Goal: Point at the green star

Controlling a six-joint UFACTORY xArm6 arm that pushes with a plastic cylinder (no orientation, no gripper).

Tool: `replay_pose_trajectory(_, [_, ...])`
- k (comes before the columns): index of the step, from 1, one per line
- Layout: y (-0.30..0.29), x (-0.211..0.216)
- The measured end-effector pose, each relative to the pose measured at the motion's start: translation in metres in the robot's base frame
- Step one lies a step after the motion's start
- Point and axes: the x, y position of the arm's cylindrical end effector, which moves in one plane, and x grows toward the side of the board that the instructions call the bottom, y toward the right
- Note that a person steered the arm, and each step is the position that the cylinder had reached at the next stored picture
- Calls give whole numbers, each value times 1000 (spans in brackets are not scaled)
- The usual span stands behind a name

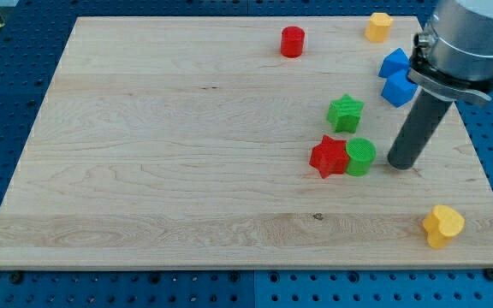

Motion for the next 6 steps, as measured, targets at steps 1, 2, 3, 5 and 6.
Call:
replay_pose_trajectory(1, [-25,0])
replay_pose_trajectory(2, [-61,0])
replay_pose_trajectory(3, [-86,0])
replay_pose_trajectory(5, [-12,-1])
replay_pose_trajectory(6, [4,-37])
